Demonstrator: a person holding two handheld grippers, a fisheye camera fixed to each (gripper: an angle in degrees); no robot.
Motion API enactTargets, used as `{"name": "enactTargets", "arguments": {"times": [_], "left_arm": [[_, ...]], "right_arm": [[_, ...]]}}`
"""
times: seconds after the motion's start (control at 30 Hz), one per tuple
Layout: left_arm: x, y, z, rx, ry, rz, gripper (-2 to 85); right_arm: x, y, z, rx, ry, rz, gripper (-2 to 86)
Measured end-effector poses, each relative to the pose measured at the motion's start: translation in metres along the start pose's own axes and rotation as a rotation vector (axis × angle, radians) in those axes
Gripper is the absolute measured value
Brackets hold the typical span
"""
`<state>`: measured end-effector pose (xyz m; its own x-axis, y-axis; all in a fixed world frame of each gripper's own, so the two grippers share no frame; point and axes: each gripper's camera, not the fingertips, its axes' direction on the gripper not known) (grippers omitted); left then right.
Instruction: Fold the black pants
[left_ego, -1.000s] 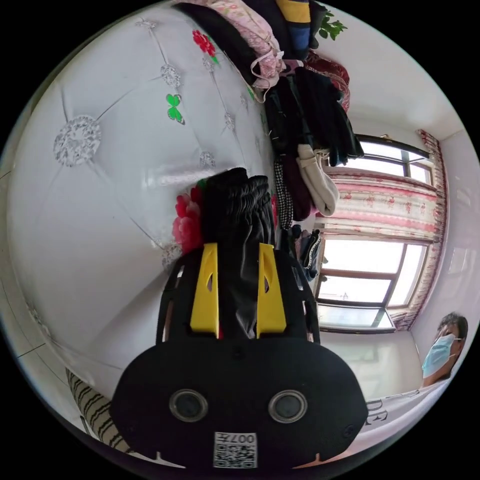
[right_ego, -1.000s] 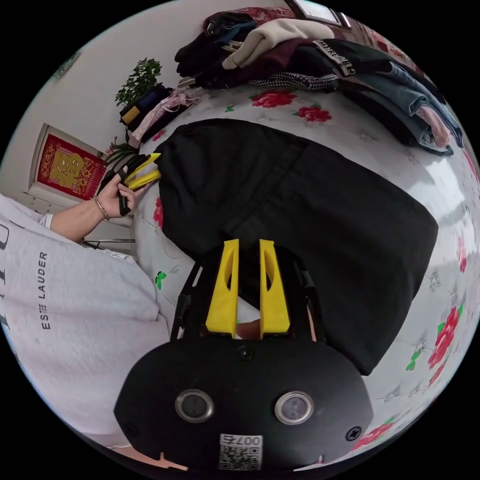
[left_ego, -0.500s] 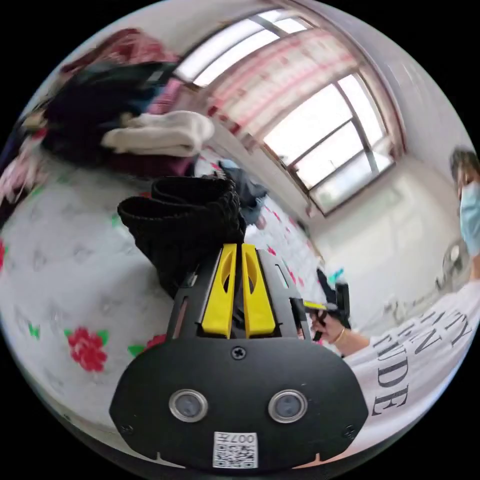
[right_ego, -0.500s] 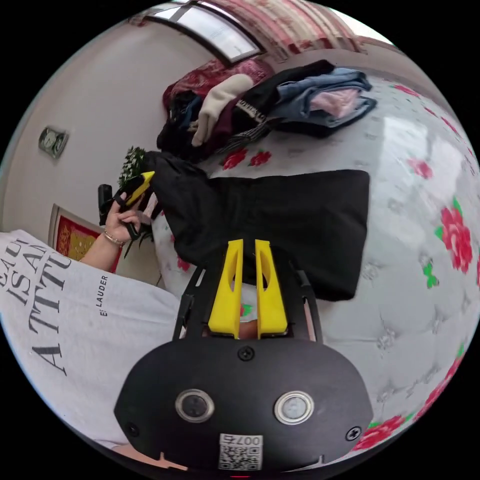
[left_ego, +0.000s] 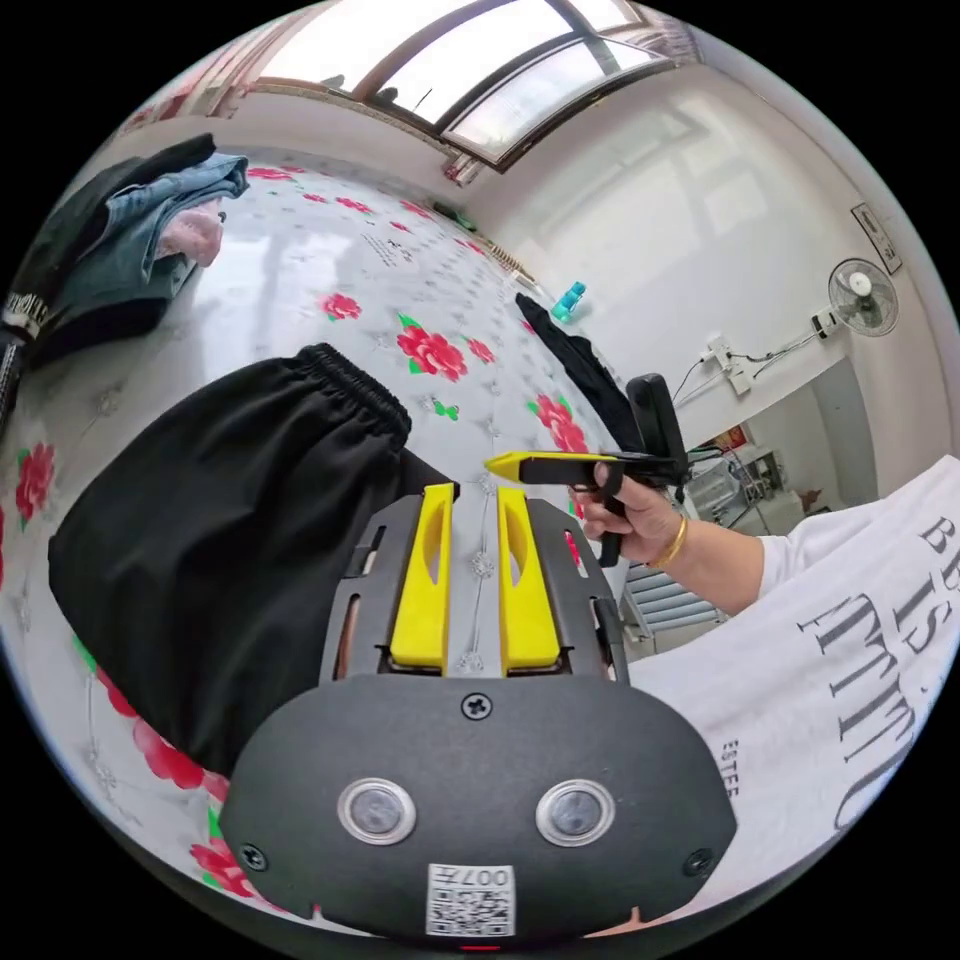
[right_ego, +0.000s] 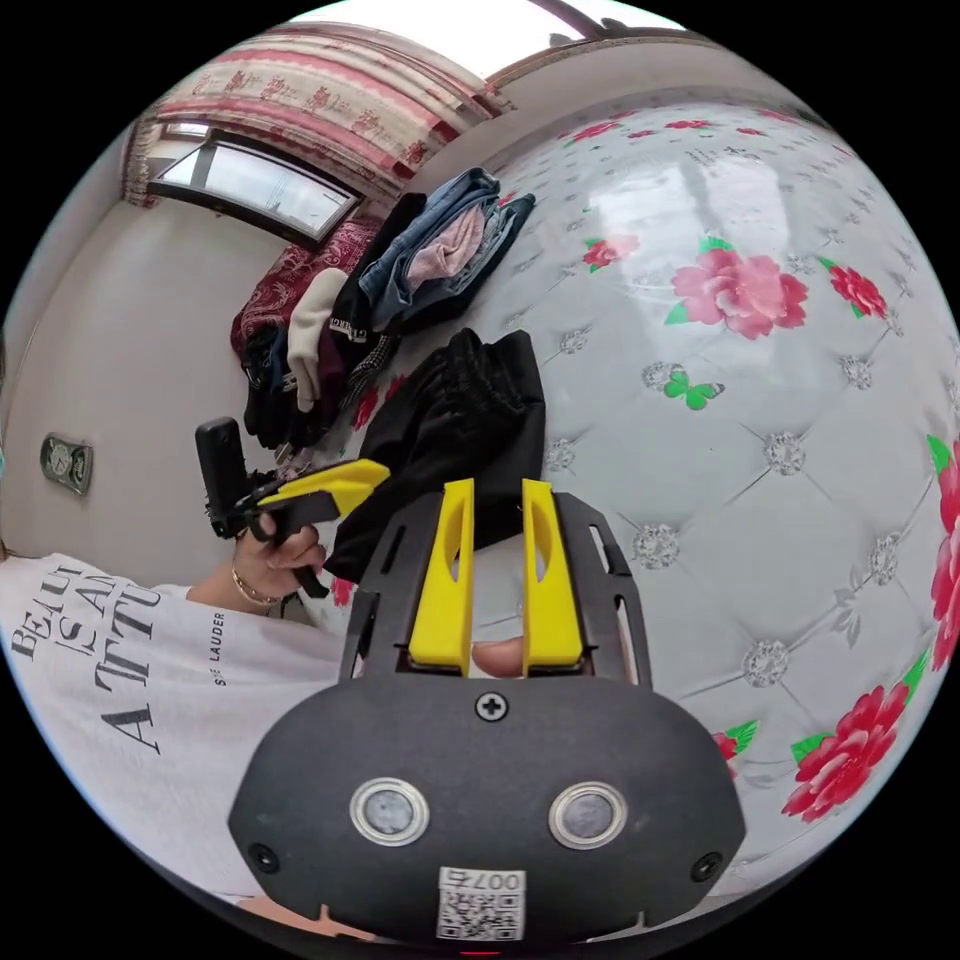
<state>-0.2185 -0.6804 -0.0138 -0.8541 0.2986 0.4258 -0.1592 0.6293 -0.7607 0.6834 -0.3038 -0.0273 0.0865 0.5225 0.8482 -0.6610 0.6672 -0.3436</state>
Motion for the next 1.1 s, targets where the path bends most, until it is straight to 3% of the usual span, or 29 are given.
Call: {"name": "enactTargets", "arguments": {"times": [0.17, 0.3, 0.43, 0.53, 0.67, 0.77, 0.87, 0.97, 1.1], "left_arm": [[-0.041, 0.054, -0.043, 0.077, -0.105, -0.101, 6.3], [-0.069, 0.097, -0.066, 0.068, -0.265, -0.169, 7.2], [-0.083, 0.118, -0.022, -0.039, -0.253, -0.200, 8.7], [-0.087, 0.114, 0.018, -0.111, -0.294, -0.152, 9.4], [-0.096, 0.120, 0.055, -0.095, -0.391, -0.043, 8.9], [-0.109, 0.109, 0.041, -0.119, -0.309, -0.047, 9.1], [-0.128, 0.102, -0.011, 0.015, -0.321, -0.114, 9.2], [-0.175, 0.102, -0.063, 0.183, -0.313, -0.278, 10.9], [-0.254, 0.092, -0.066, 0.134, -0.189, -0.419, 15.0]], "right_arm": [[-0.013, -0.047, 0.015, 0.011, -0.020, -0.072, 9.6], [-0.029, -0.086, 0.042, -0.030, 0.075, -0.151, 10.1], [-0.033, -0.113, 0.085, -0.185, 0.105, -0.168, 8.1], [-0.051, -0.117, 0.065, -0.127, 0.201, -0.255, 7.0], [-0.030, -0.118, 0.056, -0.151, 0.231, -0.152, 7.9], [-0.006, -0.119, 0.037, -0.100, 0.117, -0.043, 9.4], [0.011, -0.116, 0.018, -0.026, 0.046, 0.002, 10.7], [0.037, -0.120, 0.034, -0.094, -0.035, 0.077, 11.7], [0.051, -0.130, 0.069, -0.167, -0.113, 0.129, 12.2]]}}
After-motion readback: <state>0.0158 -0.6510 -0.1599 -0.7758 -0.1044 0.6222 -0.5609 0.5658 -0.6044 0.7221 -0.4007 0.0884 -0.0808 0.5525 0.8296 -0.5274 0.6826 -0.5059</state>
